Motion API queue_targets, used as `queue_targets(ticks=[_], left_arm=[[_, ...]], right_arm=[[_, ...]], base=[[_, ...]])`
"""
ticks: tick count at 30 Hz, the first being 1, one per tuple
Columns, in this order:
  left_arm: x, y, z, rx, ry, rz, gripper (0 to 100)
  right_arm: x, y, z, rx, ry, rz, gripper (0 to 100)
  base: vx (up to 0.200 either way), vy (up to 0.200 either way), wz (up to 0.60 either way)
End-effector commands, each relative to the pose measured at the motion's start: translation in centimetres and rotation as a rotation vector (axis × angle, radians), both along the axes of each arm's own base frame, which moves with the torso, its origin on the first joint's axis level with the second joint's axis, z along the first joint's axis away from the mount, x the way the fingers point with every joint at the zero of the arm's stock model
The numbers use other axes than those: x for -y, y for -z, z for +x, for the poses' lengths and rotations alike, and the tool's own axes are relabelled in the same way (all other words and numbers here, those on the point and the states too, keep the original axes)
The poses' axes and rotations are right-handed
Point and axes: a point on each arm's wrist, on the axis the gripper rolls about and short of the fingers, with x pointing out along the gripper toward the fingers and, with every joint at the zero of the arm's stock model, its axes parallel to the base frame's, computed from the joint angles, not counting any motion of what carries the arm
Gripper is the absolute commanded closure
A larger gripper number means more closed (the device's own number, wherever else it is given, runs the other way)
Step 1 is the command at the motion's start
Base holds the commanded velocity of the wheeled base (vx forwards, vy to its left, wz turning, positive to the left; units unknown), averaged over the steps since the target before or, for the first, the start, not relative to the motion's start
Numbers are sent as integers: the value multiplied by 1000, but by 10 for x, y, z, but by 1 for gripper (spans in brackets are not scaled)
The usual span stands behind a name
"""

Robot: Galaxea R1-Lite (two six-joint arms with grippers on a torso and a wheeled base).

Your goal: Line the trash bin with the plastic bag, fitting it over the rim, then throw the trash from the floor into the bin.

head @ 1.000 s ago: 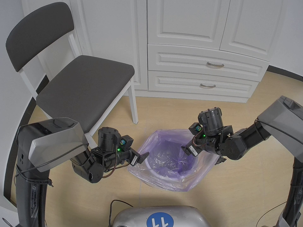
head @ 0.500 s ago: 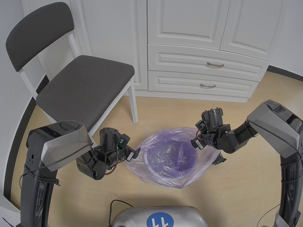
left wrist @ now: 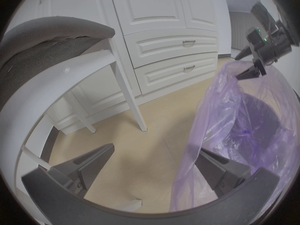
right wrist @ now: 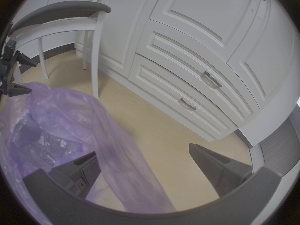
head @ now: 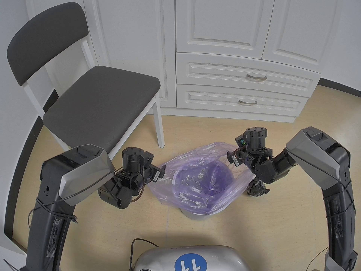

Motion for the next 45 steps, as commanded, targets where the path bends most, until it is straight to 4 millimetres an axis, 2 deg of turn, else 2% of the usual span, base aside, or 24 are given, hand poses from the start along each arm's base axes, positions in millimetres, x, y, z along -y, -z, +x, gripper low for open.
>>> queue_targets(ticks=[1, 9, 12, 17, 20, 23, 26, 28, 31, 32, 33, 35, 37, 39, 45], left_arm=[[7, 6, 10, 23, -30, -27, 0], [10, 15, 14, 14, -51, -35, 0], [5, 19, 3, -57, -37, -1, 0], [-1, 3, -12, -122, 7, 9, 0], [-3, -10, -20, -125, 49, -10, 0], [-3, -21, -23, -102, 59, -26, 0], [-4, -32, -29, -81, 74, -38, 0], [-5, -37, -38, -90, 114, -46, 0], [-2, -39, -56, -135, 184, -47, 0], [-1, -39, -56, -134, 187, -48, 0], [6, -34, -63, -152, 214, -42, 0], [10, -30, -64, -161, 221, -37, 0], [13, -13, -63, -190, 223, -19, 0], [12, -7, -63, -213, 224, -2, 0], [6, 4, -65, -285, 231, 57, 0]], right_arm=[[4, 25, 14, 6, 23, 23, 0], [10, 37, 20, 1, 42, 27, 0], [23, 37, 13, -84, 62, -3, 0], [30, 31, 5, -124, 63, -11, 0], [30, 19, -1, -115, 58, 0, 0], [27, -11, -10, -58, 50, 30, 0], [25, -36, -29, -53, 27, 29, 0], [23, -42, -46, -93, 0, 9, 0], [26, -38, -72, -195, -30, -67, 0], [26, -38, -73, -198, -31, -69, 0], [30, -30, -85, -245, -42, -111, 0], [32, -23, -90, -273, -45, -126, 0], [36, -4, -102, -350, -44, -149, 0], [41, 10, -113, -412, -40, -165, 0], [47, 37, -135, -532, -50, -201, 0]], base=[[0, 0, 0], [0, 0, 0], [0, 0, 0], [0, 0, 0], [0, 0, 0], [0, 0, 0], [0, 0, 0], [0, 0, 0], [0, 0, 0], [0, 0, 0], [0, 0, 0], [0, 0, 0], [0, 0, 0], [0, 0, 0], [0, 0, 0]])
